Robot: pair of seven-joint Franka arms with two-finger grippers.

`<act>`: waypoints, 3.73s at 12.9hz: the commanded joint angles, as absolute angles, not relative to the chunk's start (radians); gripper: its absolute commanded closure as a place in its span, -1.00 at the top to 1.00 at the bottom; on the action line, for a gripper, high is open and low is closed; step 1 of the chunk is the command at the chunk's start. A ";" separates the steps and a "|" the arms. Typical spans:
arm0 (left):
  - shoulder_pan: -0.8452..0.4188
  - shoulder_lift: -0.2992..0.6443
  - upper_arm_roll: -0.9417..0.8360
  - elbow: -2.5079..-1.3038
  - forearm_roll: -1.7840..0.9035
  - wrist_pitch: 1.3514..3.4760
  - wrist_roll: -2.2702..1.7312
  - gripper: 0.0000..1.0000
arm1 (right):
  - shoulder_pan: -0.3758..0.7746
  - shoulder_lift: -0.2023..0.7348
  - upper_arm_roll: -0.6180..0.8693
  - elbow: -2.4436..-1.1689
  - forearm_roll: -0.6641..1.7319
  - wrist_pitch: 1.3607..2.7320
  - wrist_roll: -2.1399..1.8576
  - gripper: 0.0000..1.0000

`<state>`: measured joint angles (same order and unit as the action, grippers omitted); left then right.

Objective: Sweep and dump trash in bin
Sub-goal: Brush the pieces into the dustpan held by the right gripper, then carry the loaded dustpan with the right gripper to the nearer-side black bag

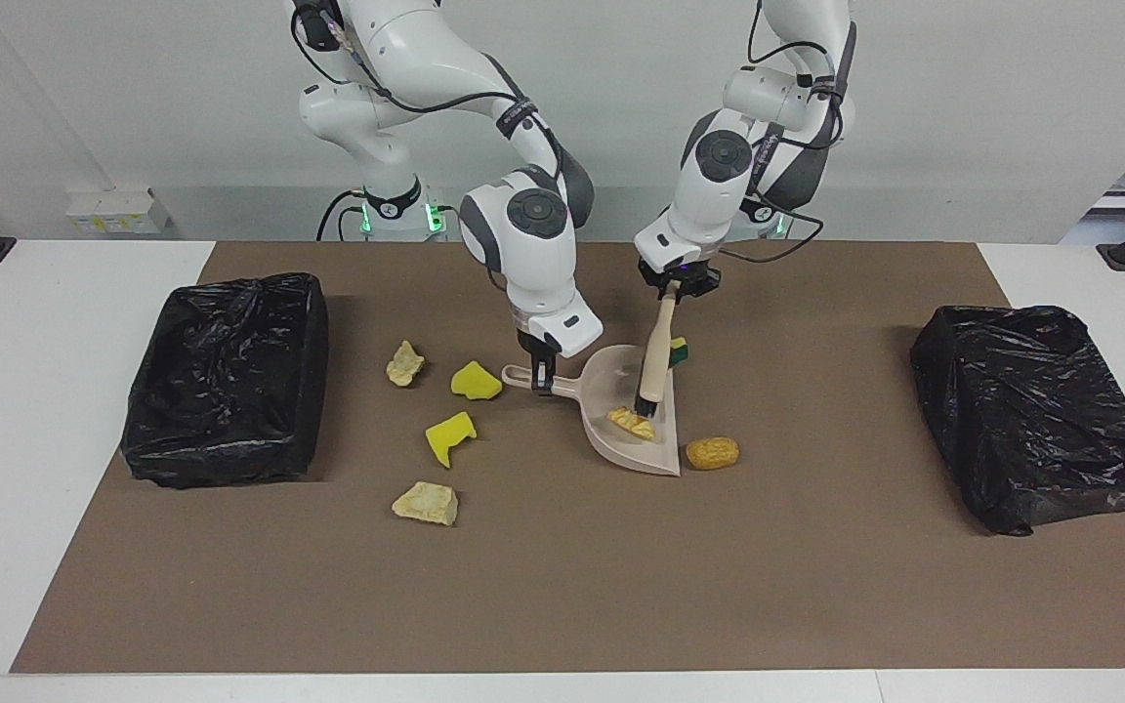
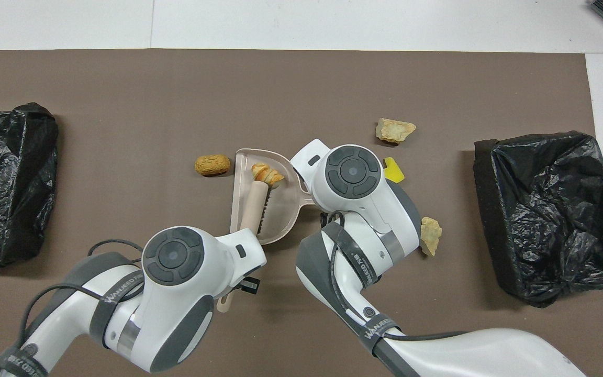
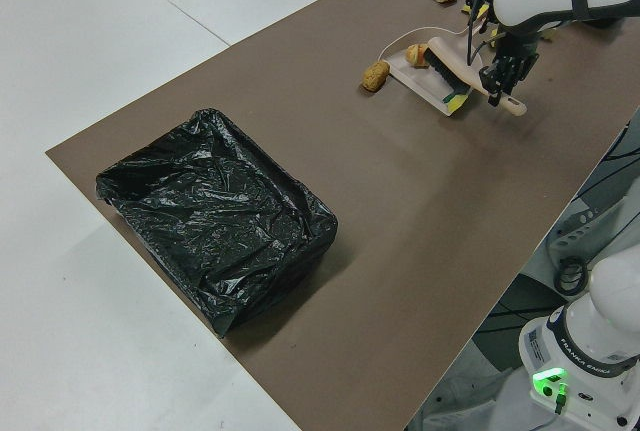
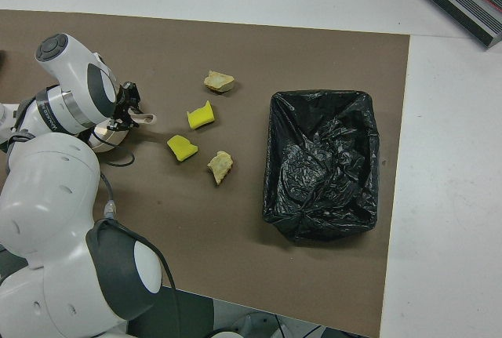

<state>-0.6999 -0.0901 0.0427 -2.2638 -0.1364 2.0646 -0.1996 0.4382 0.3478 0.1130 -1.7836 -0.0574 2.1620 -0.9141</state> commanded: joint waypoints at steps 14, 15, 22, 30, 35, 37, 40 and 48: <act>-0.378 0.135 0.078 -1.914 0.021 1.980 0.101 -1.00 | 0.429 0.344 0.120 -1.786 -0.051 2.097 -0.916 -1.00; -0.370 0.143 0.078 -1.916 0.050 1.974 0.138 -1.00 | 0.428 0.342 0.120 -1.786 -0.051 2.092 -0.917 -1.00; -0.394 0.118 0.071 -2.006 0.127 1.791 0.229 -1.00 | 0.436 0.339 0.118 -1.784 -0.058 2.065 -0.919 -1.00; -0.647 0.069 0.063 -2.011 0.031 1.651 0.043 -1.00 | 0.434 0.321 0.118 -1.787 -0.055 1.988 -0.881 -1.00; -0.637 -0.072 0.074 -2.022 0.029 1.519 -0.061 -1.00 | 0.400 0.314 0.120 -1.786 -0.055 1.991 -0.948 -1.00; -0.640 -0.095 0.071 -2.066 0.026 1.552 -0.197 -1.00 | 0.391 0.308 0.120 -1.784 -0.057 1.994 -0.975 -1.00; -0.655 -0.246 0.066 -2.315 0.022 1.723 -0.315 -1.00 | 0.350 0.287 0.120 -1.764 -0.055 2.008 -1.058 -1.00; -0.898 -0.301 0.063 -2.457 -0.170 1.973 -0.616 -1.00 | 0.082 0.187 0.118 -1.666 -0.020 1.831 -1.449 -1.00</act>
